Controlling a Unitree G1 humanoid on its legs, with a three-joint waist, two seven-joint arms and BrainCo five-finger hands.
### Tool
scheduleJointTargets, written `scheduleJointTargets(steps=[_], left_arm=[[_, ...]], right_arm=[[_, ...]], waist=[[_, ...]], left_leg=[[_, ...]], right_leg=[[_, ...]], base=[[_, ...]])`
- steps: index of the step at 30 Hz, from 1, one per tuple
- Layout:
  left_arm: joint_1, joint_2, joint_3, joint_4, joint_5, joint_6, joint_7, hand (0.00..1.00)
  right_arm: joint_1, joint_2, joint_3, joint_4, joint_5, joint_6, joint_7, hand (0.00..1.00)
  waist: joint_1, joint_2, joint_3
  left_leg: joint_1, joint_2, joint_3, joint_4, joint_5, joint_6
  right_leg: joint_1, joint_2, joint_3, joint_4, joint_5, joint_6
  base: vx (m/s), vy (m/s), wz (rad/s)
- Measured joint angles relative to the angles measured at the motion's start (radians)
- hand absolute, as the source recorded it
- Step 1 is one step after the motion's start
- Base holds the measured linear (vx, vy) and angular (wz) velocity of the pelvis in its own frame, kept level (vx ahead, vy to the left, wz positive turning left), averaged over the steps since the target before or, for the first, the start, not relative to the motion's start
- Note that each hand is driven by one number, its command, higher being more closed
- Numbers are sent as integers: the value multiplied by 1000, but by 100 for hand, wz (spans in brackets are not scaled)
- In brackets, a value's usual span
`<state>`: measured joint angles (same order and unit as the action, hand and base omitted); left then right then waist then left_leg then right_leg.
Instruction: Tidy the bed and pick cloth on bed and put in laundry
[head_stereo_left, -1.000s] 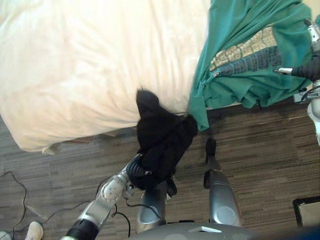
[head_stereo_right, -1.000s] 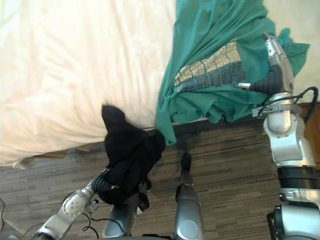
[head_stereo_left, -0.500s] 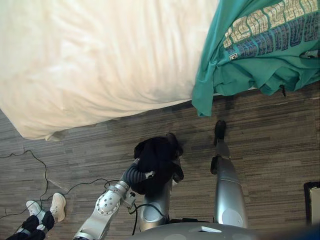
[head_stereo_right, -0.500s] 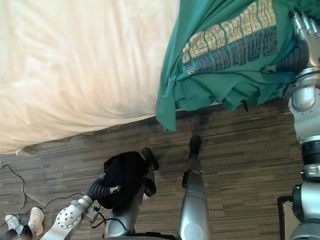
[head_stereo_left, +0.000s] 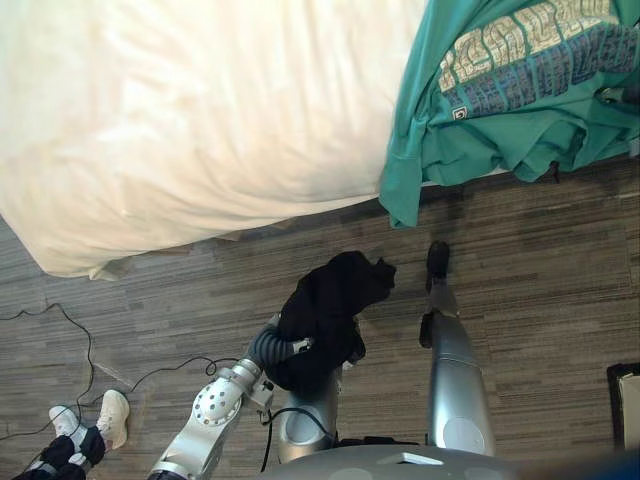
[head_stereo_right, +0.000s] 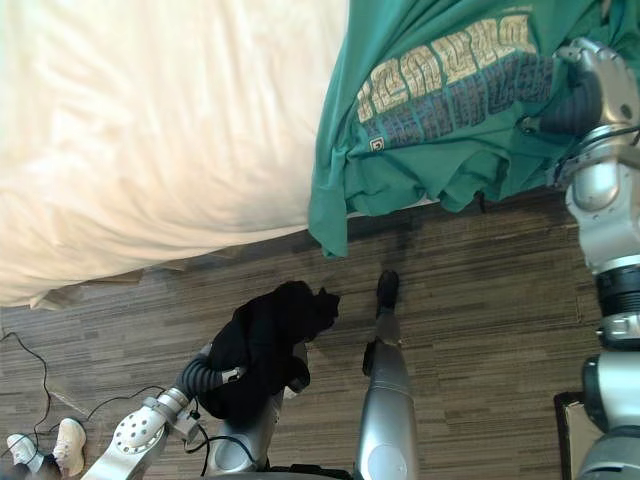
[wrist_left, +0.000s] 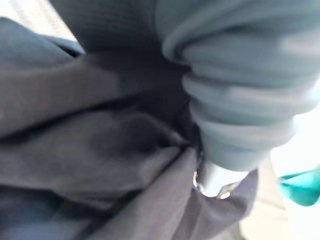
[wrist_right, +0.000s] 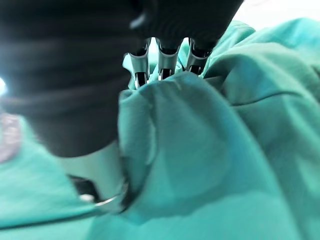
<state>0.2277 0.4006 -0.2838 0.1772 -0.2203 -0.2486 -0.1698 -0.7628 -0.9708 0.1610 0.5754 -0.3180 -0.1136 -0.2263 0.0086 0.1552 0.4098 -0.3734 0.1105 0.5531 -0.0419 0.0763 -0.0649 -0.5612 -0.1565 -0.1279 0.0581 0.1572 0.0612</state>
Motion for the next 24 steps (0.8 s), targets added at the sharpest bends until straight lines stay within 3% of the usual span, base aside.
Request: scheduleJointTargets(steps=[6,10,11,17,24], left_arm=[[-30,-51,73,2,-4,3,16,100],[-60,-100,137,41,-2,6,30,100],[-79,-122,148,77,-2,6,47,100],[-95,-168,224,208,-5,25,68,100],[-86,-188,292,410,-1,49,105,100]], right_arm=[[184,193,-94,-71,42,26,-6,100],[404,379,-128,-174,55,26,0,100],[487,459,-132,-198,63,26,26,100],[722,734,-130,-202,102,31,76,100],[793,817,-152,-60,113,30,105,100]], waist=[[12,-18,-60],[12,-36,-126],[11,-40,-150],[12,-70,-177],[6,-130,-260]], left_leg=[[61,17,-25,8,-11,-11],[112,28,-52,8,-14,-13],[124,30,-70,8,-12,-10],[202,31,-109,7,-12,-9],[271,23,-145,-16,-15,-12]], right_leg=[[89,7,-36,-12,-13,-12],[158,15,-68,-16,-37,-14],[183,16,-86,-15,-47,-12],[287,16,-119,-26,-68,-2],[387,27,-135,-90,-63,3]], base=[[76,-10,11],[102,-10,17],[129,-6,29],[92,9,19],[53,12,9]])
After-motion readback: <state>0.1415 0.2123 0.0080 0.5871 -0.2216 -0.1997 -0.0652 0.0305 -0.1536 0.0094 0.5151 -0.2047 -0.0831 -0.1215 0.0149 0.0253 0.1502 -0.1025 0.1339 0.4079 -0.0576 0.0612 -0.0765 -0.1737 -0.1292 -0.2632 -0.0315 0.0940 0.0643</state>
